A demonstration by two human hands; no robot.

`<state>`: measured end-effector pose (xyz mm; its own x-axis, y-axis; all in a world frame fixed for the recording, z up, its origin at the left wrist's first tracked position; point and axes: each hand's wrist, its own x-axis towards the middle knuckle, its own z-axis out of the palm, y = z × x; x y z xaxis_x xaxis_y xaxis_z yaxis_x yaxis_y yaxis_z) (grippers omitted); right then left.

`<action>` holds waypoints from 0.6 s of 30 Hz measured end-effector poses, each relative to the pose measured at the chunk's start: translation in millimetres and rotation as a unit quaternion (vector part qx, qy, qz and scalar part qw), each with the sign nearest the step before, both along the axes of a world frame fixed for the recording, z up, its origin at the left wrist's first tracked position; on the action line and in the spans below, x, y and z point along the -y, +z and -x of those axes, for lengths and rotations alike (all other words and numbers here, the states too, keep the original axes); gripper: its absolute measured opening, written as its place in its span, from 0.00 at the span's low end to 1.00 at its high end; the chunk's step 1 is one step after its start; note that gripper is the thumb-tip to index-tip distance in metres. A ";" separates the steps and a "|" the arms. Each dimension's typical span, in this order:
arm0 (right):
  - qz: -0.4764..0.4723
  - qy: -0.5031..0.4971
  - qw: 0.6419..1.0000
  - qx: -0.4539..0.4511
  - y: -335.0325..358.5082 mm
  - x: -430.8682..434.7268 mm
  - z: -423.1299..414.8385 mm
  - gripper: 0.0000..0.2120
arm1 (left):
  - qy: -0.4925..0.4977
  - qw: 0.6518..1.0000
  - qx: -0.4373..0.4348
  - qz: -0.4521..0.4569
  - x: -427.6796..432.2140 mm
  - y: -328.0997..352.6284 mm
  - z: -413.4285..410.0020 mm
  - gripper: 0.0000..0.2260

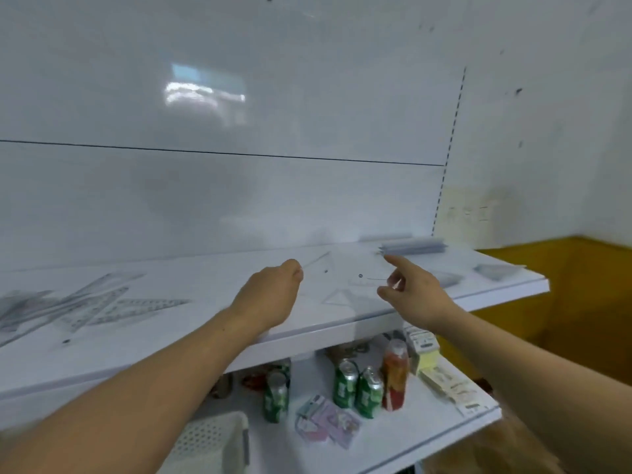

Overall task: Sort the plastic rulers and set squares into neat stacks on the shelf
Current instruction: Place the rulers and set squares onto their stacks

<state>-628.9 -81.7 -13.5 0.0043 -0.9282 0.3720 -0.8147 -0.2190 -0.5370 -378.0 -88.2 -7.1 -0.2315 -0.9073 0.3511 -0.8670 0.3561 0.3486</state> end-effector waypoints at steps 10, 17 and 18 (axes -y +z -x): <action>0.011 -0.031 0.999 0.007 -9.2 3.3 155.5 0.29 | -0.012 0.996 -0.082 -0.032 22.1 3.1 156.4 0.13; -0.030 -0.005 0.999 -0.034 -10.9 53.0 185.2 0.28 | -0.018 0.997 -0.039 -0.062 64.2 -0.5 188.0 0.22; -0.048 0.006 0.998 -0.041 -9.1 62.2 186.6 0.28 | -0.016 0.997 -0.043 -0.062 72.4 -0.4 188.9 0.21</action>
